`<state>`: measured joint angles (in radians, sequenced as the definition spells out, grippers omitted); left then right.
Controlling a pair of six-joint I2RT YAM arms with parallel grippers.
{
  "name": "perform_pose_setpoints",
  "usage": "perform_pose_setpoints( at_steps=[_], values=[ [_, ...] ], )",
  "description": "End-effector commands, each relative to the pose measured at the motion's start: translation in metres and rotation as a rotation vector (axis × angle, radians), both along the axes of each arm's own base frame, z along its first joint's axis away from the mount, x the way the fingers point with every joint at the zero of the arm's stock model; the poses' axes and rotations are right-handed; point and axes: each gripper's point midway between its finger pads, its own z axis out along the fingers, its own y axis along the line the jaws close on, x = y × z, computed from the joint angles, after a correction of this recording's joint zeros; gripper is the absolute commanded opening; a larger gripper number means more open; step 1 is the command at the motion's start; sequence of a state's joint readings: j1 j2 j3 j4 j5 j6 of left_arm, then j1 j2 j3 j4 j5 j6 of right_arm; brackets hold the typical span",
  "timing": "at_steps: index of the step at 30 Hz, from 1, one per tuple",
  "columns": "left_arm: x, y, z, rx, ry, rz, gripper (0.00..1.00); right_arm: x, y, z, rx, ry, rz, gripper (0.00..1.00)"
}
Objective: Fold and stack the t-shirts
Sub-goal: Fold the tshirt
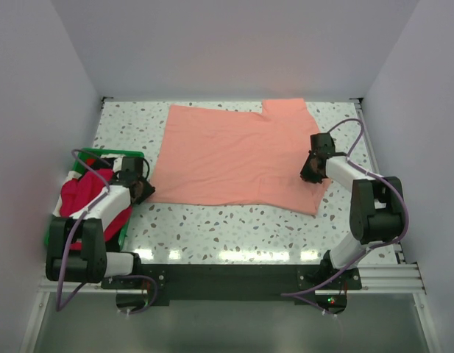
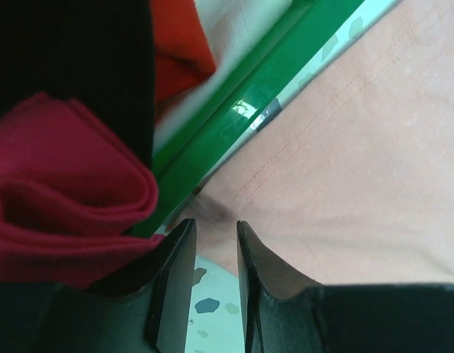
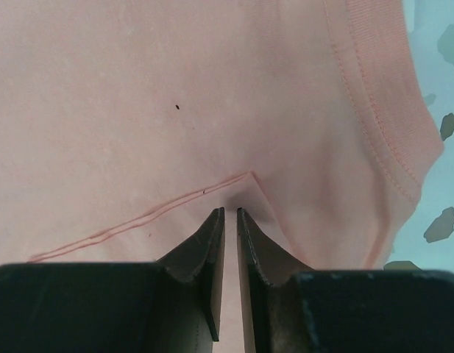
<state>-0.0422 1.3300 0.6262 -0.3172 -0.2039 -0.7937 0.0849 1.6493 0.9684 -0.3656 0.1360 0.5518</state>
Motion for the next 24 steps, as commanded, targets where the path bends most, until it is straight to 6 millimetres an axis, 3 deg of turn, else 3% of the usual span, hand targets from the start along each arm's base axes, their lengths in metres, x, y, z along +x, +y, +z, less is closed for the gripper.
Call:
perform_pose_setpoints(
  at_steps=[1,7,11,14,18,24],
  values=[
    [0.006,0.012,0.014,0.056,-0.036,0.057,0.34,0.008,0.006,0.013,0.018,-0.063,0.020,0.14],
    [0.005,0.013,0.006,0.056,-0.013,0.062,0.30,0.009,0.007,0.017,0.024,-0.072,0.021,0.05],
    [0.007,0.011,0.002,0.050,-0.004,0.060,0.24,0.009,0.006,0.022,0.018,-0.081,0.024,0.04],
    [0.007,0.011,0.004,0.051,-0.013,0.061,0.20,0.009,0.000,0.030,-0.011,-0.099,0.016,0.19],
    [0.009,0.010,0.005,0.045,-0.018,0.052,0.13,0.010,-0.007,0.028,-0.054,-0.080,0.009,0.31],
    [0.012,0.008,0.010,0.042,-0.029,0.035,0.04,0.012,-0.011,0.012,-0.081,-0.040,0.010,0.36]
  ],
)
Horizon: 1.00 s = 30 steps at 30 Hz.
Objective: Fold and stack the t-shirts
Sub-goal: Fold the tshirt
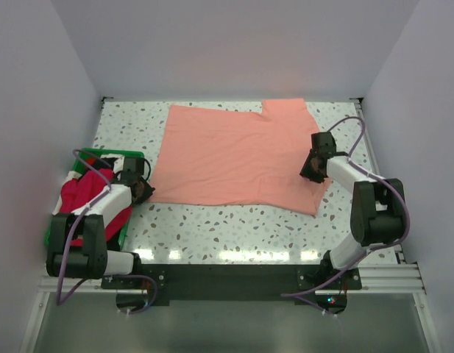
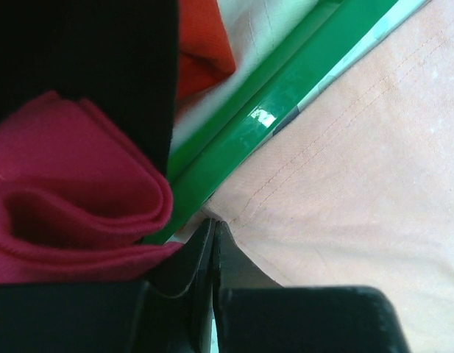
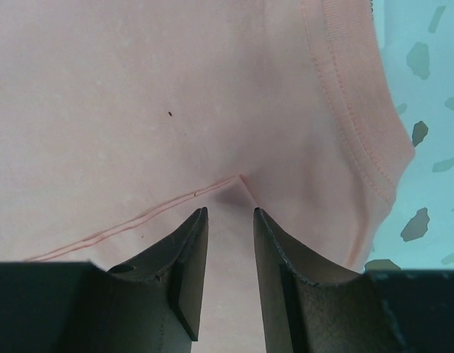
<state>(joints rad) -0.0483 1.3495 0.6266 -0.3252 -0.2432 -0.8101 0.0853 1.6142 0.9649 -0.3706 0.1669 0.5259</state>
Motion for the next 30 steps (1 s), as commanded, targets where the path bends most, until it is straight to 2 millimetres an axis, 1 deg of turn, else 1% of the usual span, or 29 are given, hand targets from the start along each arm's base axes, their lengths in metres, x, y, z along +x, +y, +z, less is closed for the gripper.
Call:
perform_pose_setpoints(
  at_steps=[1,3,7,10,12,13,14,16,17,18,19,22,30],
  values=[
    [0.016,0.003,0.016,0.015,-0.054,0.006,0.03,0.012,-0.005,-0.001,-0.046,-0.008,0.000,0.36],
    [0.017,0.001,0.016,0.008,-0.056,-0.001,0.00,0.014,-0.006,-0.005,-0.053,0.000,0.002,0.36],
    [0.017,0.000,0.015,0.004,-0.053,-0.008,0.00,0.014,-0.006,-0.011,-0.055,0.015,0.001,0.35],
    [0.018,-0.002,0.015,-0.004,-0.059,-0.013,0.00,0.013,-0.005,-0.010,-0.050,0.013,0.001,0.34],
    [0.019,-0.003,0.016,-0.008,-0.060,-0.015,0.00,0.012,-0.005,-0.008,-0.049,0.011,-0.002,0.27],
    [0.019,-0.003,0.017,-0.009,-0.063,-0.017,0.00,0.013,-0.006,-0.003,-0.048,-0.004,-0.004,0.25],
    [0.020,-0.003,0.018,-0.011,-0.068,-0.018,0.00,0.012,-0.006,-0.002,-0.047,-0.004,-0.003,0.18],
    [0.021,-0.004,0.019,-0.015,-0.071,-0.021,0.00,0.011,-0.003,0.003,-0.035,-0.014,0.001,0.10],
    [0.022,-0.004,0.020,-0.015,-0.073,-0.023,0.00,0.012,-0.002,0.005,-0.029,-0.020,0.004,0.05],
    [0.022,-0.005,0.020,-0.017,-0.074,-0.022,0.00,0.010,-0.001,0.006,-0.025,-0.020,0.006,0.03],
    [0.023,-0.005,0.021,-0.019,-0.076,-0.023,0.00,0.011,0.000,0.011,-0.019,-0.034,0.011,0.01],
    [0.025,-0.006,0.025,-0.025,-0.085,-0.028,0.00,0.010,0.001,0.017,-0.016,-0.043,0.014,0.00],
    [0.029,-0.006,0.031,-0.021,-0.103,-0.030,0.00,0.008,0.001,0.052,-0.006,-0.115,0.019,0.00]
  ],
)
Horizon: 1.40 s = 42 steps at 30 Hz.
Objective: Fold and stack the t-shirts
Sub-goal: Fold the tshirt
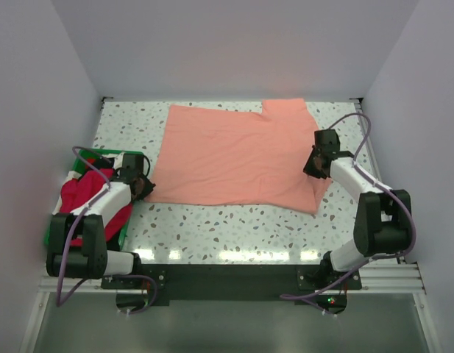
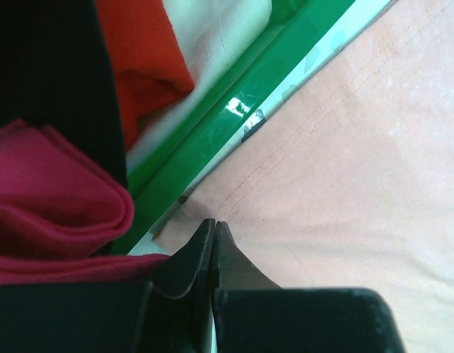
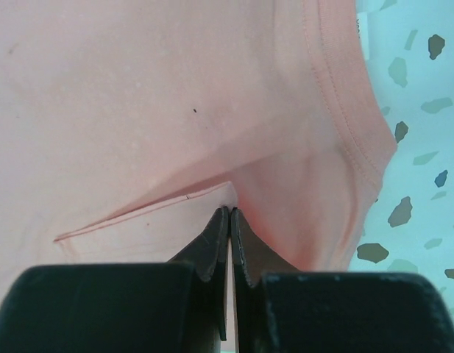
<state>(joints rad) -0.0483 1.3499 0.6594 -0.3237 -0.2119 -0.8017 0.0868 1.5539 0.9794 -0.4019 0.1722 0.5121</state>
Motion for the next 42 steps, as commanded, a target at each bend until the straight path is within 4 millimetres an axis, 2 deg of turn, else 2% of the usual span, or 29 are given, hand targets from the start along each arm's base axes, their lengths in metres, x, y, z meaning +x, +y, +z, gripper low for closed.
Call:
perform_pose_setpoints(
  at_steps=[1,4,5,7,8,9,11,15,18,21,23,24,29,38,42],
  values=[
    [0.017,0.000,0.020,0.002,-0.066,-0.004,0.00,0.008,0.002,0.034,0.004,-0.084,0.010,0.00],
    [0.013,0.002,0.019,0.012,-0.049,0.004,0.00,0.008,0.004,0.040,0.009,-0.095,0.018,0.00],
    [0.012,0.004,0.019,0.019,-0.048,0.017,0.11,0.008,0.003,0.040,0.011,-0.097,0.017,0.00],
    [0.009,0.007,0.016,0.027,-0.033,0.030,0.21,0.007,0.005,0.042,0.016,-0.106,0.021,0.00],
    [0.008,0.008,0.016,0.031,-0.030,0.040,0.31,0.007,0.005,0.043,0.016,-0.107,0.023,0.00],
    [0.007,0.009,0.014,0.034,-0.023,0.045,0.34,0.007,0.006,0.044,0.020,-0.110,0.026,0.00],
    [0.005,0.010,0.011,0.039,-0.010,0.056,0.40,0.007,0.007,0.046,0.024,-0.115,0.028,0.00],
    [0.003,0.010,0.000,0.035,0.008,0.071,0.41,0.008,0.011,0.049,0.044,-0.131,0.042,0.00],
    [0.003,0.008,-0.010,0.029,0.037,0.069,0.40,0.007,0.011,0.050,0.048,-0.132,0.048,0.00],
    [0.000,0.006,-0.019,0.025,0.061,0.068,0.33,0.006,0.013,0.052,0.051,-0.135,0.055,0.00],
    [-0.002,0.005,-0.020,0.025,0.062,0.070,0.27,0.005,0.013,0.053,0.053,-0.138,0.057,0.00],
    [-0.003,0.005,-0.020,0.025,0.063,0.070,0.20,0.005,0.014,0.054,0.056,-0.141,0.060,0.00],
    [0.002,0.006,-0.003,0.030,0.019,0.066,0.01,0.002,0.013,0.066,0.054,-0.166,0.058,0.00],
    [0.022,0.001,0.039,0.020,-0.079,0.022,0.00,-0.008,0.004,0.093,0.020,-0.219,0.035,0.00],
    [0.032,-0.002,0.050,0.011,-0.107,0.000,0.00,-0.007,-0.001,0.105,-0.002,-0.252,0.020,0.00]
  ],
)
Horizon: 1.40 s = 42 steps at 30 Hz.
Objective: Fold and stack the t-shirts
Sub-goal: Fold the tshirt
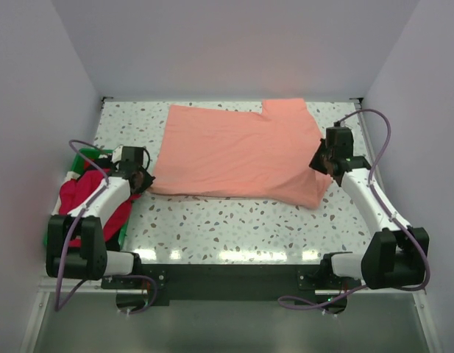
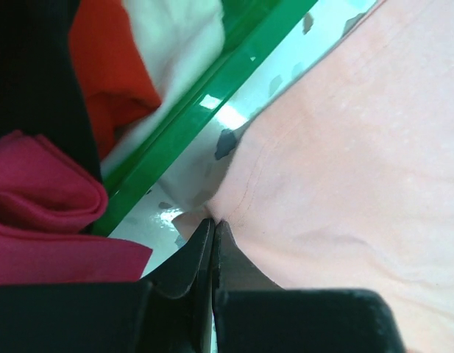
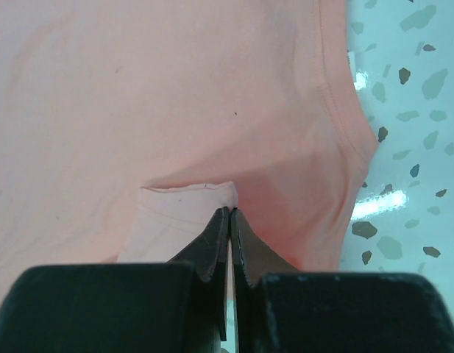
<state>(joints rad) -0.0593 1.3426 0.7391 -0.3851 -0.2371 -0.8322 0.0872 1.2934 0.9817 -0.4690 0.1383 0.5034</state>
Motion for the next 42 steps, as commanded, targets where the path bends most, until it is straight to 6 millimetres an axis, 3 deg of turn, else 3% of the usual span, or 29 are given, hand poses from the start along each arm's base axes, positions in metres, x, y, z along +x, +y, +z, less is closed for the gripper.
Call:
perform_pose_setpoints(
  at_steps=[1,11,12,16,21,33,40,42],
  values=[
    [0.020,-0.003,0.027,0.005,-0.071,-0.037,0.00,0.007,-0.007,0.029,-0.041,-0.069,-0.013,0.00],
    [0.076,-0.016,0.040,-0.031,-0.101,-0.078,0.00,0.053,-0.003,0.067,-0.037,-0.238,-0.003,0.00],
    [0.080,-0.016,0.034,-0.033,-0.085,-0.079,0.00,0.060,-0.001,0.074,-0.034,-0.267,0.001,0.00],
    [0.106,-0.019,0.039,-0.036,-0.096,-0.085,0.00,0.077,0.003,0.082,-0.025,-0.313,0.014,0.00],
    [0.123,-0.021,0.032,-0.040,-0.079,-0.088,0.00,0.095,0.003,0.090,-0.042,-0.357,0.025,0.00],
    [0.147,-0.026,0.025,-0.059,-0.077,-0.091,0.00,0.119,0.004,0.091,-0.072,-0.380,0.045,0.00],
    [0.158,-0.028,0.024,-0.069,-0.087,-0.097,0.00,0.131,0.003,0.072,-0.089,-0.348,0.051,0.00],
    [0.161,-0.028,0.022,-0.067,-0.085,-0.099,0.08,0.135,0.002,0.065,-0.101,-0.332,0.050,0.00]
  ],
)
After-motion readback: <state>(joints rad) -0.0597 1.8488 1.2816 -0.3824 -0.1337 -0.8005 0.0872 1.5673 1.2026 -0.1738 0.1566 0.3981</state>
